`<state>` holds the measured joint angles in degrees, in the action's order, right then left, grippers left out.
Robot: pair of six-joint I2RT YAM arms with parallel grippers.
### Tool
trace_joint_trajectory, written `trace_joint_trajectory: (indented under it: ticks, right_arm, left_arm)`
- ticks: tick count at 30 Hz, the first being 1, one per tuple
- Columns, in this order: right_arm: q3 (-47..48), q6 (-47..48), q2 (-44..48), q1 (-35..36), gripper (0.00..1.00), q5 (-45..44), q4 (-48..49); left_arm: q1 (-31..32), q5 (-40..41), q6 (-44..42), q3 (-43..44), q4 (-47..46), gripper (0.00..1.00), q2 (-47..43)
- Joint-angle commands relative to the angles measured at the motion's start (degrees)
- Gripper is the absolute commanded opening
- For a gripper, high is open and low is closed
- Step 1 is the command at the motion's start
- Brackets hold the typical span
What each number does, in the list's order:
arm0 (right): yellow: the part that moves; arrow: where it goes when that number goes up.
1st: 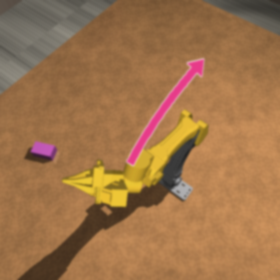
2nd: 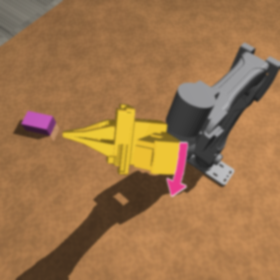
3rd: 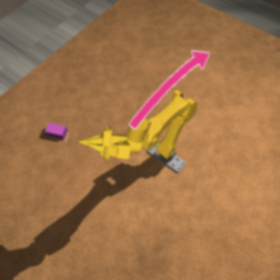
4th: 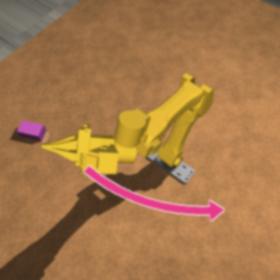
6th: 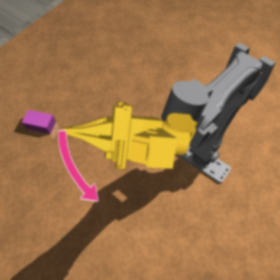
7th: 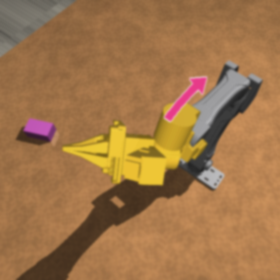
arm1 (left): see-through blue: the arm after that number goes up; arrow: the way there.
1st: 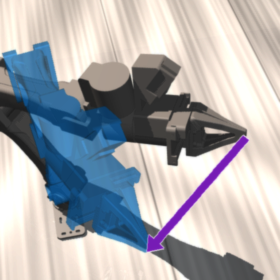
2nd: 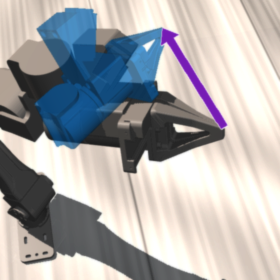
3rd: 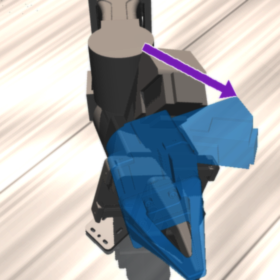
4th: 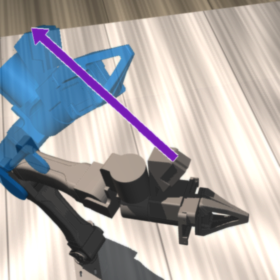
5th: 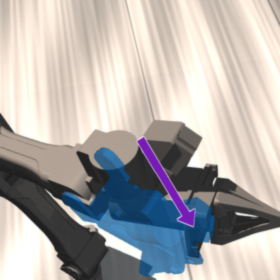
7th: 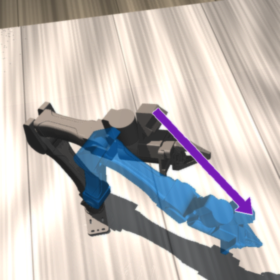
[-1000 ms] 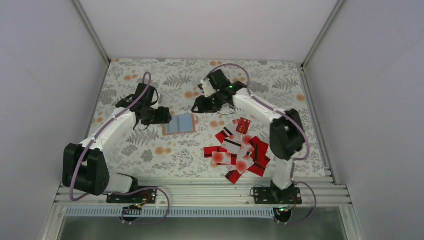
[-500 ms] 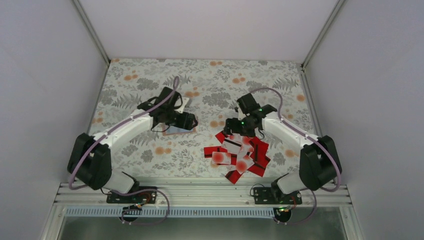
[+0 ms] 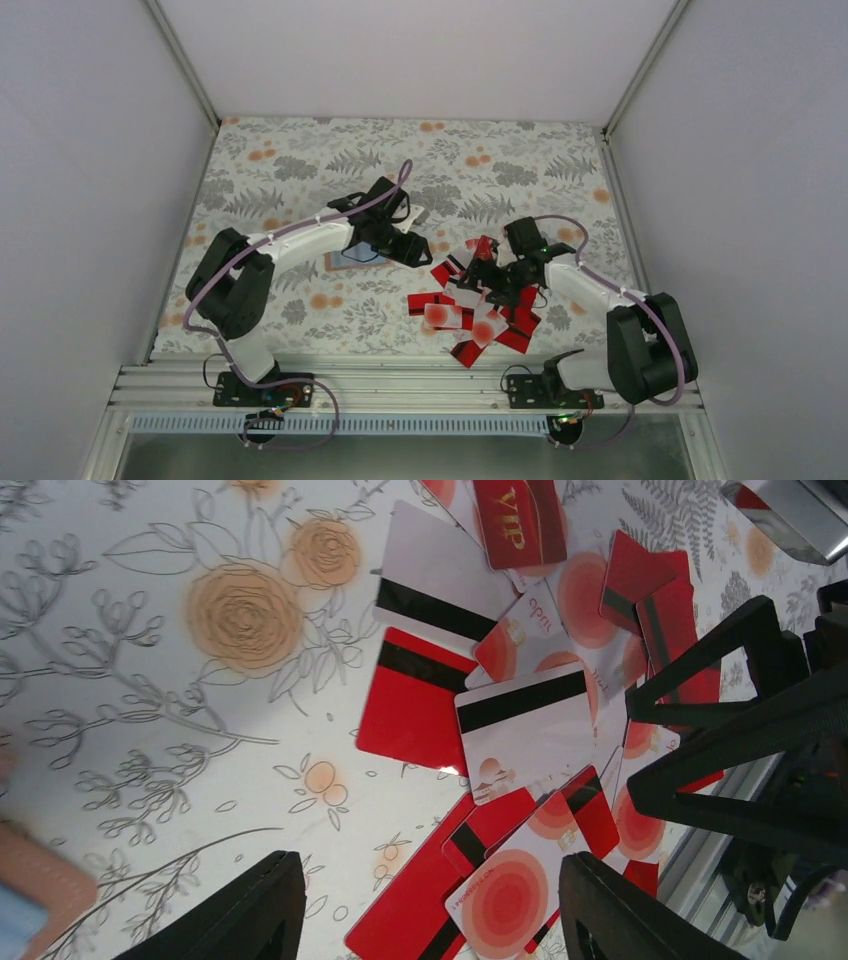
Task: Put the credit cards into the card holder
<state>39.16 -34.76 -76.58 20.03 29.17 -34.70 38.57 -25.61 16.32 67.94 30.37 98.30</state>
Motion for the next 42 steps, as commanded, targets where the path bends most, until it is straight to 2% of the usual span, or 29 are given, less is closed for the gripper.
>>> trace_joint_trajectory:
  ticks: [1, 4, 7, 13, 30, 42]
  right_arm:
    - [-3.1, -1.8, 1.7, -1.8, 0.90, 6.3, 5.8]
    - [-4.9, -2.4, 2.4, -2.6, 0.89, 7.5, 7.8]
    - [-6.6, -3.4, 2.6, -3.0, 0.87, 8.7, 10.5]
    - [-8.7, -4.8, 1.9, -3.2, 0.84, 9.4, 12.8]
    - [-9.5, -7.4, 0.5, -3.3, 0.80, 3.5, 9.9]
    - [-11.5, -6.7, -3.2, -3.3, 0.75, 6.6, 16.4]
  left_arm:
    - [0.5, -3.4, 2.1, 1.7, -0.9, 0.62, 2.6]
    - [0.7, -4.6, 2.4, 2.2, -0.7, 0.57, 4.2]
    - [1.0, -4.7, 2.1, 3.8, 0.6, 0.47, 6.4]
    - [2.3, -4.7, 2.1, 6.7, 1.1, 0.39, 9.9]
    - [7.7, -6.7, 0.3, 11.6, 2.9, 0.31, 19.3]
    - [9.7, -9.2, -0.2, 12.5, 1.9, 0.30, 23.9]
